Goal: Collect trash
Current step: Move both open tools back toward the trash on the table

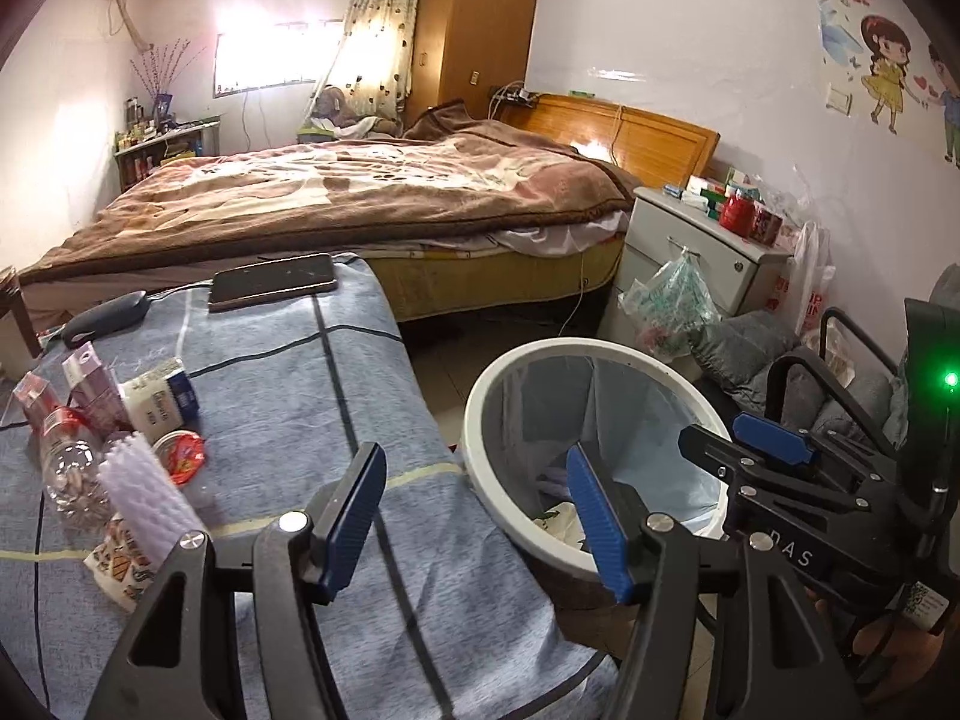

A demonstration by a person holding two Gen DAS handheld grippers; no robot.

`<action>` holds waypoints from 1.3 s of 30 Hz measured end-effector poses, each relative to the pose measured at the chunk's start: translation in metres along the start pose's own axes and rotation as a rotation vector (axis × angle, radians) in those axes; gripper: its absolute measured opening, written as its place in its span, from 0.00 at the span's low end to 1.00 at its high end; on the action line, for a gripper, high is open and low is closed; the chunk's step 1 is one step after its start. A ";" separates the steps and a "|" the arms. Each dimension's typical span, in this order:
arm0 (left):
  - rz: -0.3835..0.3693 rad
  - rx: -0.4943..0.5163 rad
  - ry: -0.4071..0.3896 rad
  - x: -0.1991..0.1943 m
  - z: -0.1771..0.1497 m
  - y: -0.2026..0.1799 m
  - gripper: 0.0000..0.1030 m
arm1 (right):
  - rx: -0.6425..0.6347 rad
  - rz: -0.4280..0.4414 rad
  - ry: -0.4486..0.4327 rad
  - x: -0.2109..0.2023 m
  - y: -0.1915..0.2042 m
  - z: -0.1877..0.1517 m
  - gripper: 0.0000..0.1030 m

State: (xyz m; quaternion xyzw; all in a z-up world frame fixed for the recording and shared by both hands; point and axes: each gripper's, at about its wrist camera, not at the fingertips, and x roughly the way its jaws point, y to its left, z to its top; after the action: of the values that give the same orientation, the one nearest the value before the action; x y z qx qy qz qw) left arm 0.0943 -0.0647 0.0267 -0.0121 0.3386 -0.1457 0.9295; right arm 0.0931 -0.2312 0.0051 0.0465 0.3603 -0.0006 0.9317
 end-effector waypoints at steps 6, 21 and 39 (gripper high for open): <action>0.029 -0.023 -0.028 -0.019 -0.004 0.020 0.64 | -0.027 0.041 -0.024 -0.005 0.021 -0.001 0.52; 0.170 -0.109 -0.064 -0.060 -0.028 0.094 0.66 | -0.111 0.163 -0.018 -0.001 0.084 -0.011 0.52; 0.306 -0.272 -0.062 -0.091 -0.066 0.189 0.68 | -0.271 0.322 0.020 0.008 0.170 -0.025 0.55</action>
State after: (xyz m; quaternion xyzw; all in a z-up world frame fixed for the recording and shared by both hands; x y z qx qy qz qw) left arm 0.0358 0.1463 0.0098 -0.0903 0.3245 0.0447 0.9405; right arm 0.0886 -0.0597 -0.0040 -0.0222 0.3541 0.1972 0.9139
